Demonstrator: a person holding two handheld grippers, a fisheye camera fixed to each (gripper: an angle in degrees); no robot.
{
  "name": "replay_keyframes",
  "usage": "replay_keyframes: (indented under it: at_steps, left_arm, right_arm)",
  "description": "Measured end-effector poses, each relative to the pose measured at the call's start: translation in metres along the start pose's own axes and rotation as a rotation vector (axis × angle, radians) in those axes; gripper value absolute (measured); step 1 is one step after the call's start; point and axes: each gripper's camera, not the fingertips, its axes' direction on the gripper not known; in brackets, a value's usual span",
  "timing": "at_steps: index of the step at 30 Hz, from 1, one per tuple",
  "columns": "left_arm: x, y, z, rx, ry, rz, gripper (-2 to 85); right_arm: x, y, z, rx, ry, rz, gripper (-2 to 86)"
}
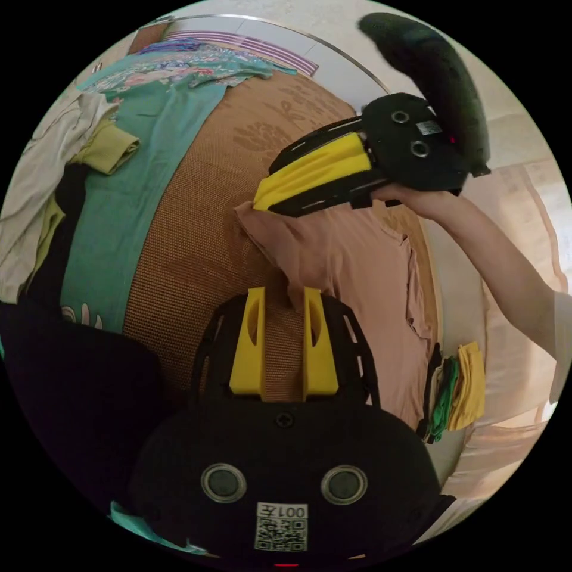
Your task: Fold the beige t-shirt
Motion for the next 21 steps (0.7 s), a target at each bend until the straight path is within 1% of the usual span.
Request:
replay_keyframes:
  at_steps: [4, 7, 10, 15, 21]
  left_arm:
    - [-0.013, 0.000, 0.001, 0.018, 0.024, 0.014, 11.0]
    - [-0.021, 0.002, 0.006, 0.028, 0.075, 0.037, 12.0]
    - [-0.023, 0.003, 0.013, 0.036, 0.113, 0.072, 12.0]
    - [-0.018, 0.003, 0.027, 0.028, 0.163, 0.191, 12.1]
    - [-0.012, 0.005, 0.035, -0.006, 0.152, 0.329, 12.1]
  right_arm:
    - [0.044, 0.016, -0.038, 0.177, -0.050, 0.045, 0.5]
    - [0.075, 0.038, -0.051, 0.266, -0.148, 0.107, 0.5]
    - [0.093, 0.059, -0.058, 0.330, -0.207, 0.111, 0.5]
    - [0.112, 0.088, -0.069, 0.385, -0.270, 0.072, 0.5]
    - [0.121, 0.127, -0.084, 0.390, -0.334, 0.000, 0.6]
